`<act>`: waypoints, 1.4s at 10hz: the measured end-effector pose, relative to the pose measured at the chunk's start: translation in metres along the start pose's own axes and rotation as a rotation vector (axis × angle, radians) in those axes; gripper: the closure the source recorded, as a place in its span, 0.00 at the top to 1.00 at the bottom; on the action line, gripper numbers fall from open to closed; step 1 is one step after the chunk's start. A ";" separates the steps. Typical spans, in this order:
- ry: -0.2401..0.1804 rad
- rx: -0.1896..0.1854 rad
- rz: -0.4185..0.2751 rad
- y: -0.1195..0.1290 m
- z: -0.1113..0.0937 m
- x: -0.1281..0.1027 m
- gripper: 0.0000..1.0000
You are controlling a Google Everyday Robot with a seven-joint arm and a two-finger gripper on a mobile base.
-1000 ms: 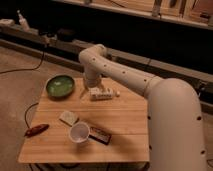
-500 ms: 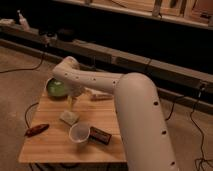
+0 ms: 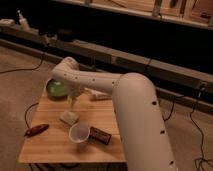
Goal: Wipe the white sponge on the table
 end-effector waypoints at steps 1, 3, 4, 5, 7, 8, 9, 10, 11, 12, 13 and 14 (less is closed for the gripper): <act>0.020 0.009 -0.020 0.000 0.001 0.006 0.80; 0.066 0.037 -0.126 -0.014 0.003 0.031 0.80; 0.081 0.055 -0.186 -0.023 0.007 0.042 0.80; 0.084 0.071 -0.232 -0.030 0.013 0.048 0.80; 0.082 0.096 -0.308 -0.040 0.020 0.056 0.80; 0.080 0.102 -0.344 -0.049 0.021 0.059 0.80; 0.080 0.099 -0.370 -0.059 0.019 0.060 0.80; 0.081 0.096 -0.390 -0.068 0.016 0.060 0.80; 0.090 0.091 -0.406 -0.081 0.012 0.062 0.80; 0.097 0.086 -0.411 -0.094 0.009 0.063 0.80; 0.099 0.086 -0.413 -0.104 0.008 0.063 0.80; 0.102 0.082 -0.411 -0.103 0.007 0.064 0.80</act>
